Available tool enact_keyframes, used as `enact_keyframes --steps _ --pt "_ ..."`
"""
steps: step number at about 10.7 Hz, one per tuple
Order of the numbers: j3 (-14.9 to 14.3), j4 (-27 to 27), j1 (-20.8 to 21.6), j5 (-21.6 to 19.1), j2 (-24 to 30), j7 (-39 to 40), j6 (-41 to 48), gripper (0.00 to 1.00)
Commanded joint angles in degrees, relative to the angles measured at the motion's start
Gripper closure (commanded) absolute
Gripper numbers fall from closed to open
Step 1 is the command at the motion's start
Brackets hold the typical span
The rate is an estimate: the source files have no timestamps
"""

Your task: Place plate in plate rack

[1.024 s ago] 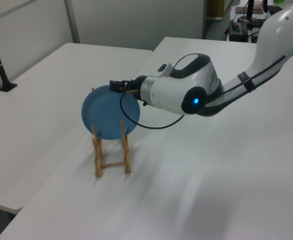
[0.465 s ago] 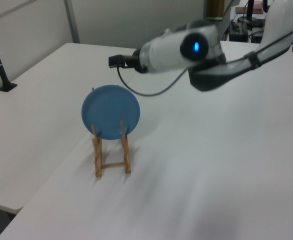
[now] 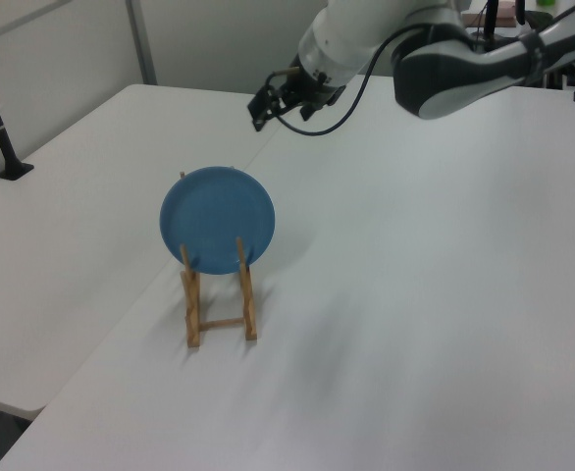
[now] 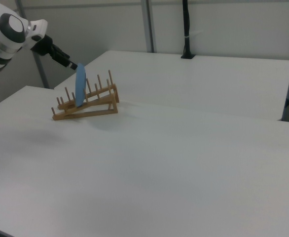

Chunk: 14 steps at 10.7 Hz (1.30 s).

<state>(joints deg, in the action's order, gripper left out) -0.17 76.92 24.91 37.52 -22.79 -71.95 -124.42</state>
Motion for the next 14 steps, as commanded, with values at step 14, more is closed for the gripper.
enact_keyframes --steps 14 --pt "-0.19 17.65 -21.04 -36.56 24.54 69.93 33.19 0.0"
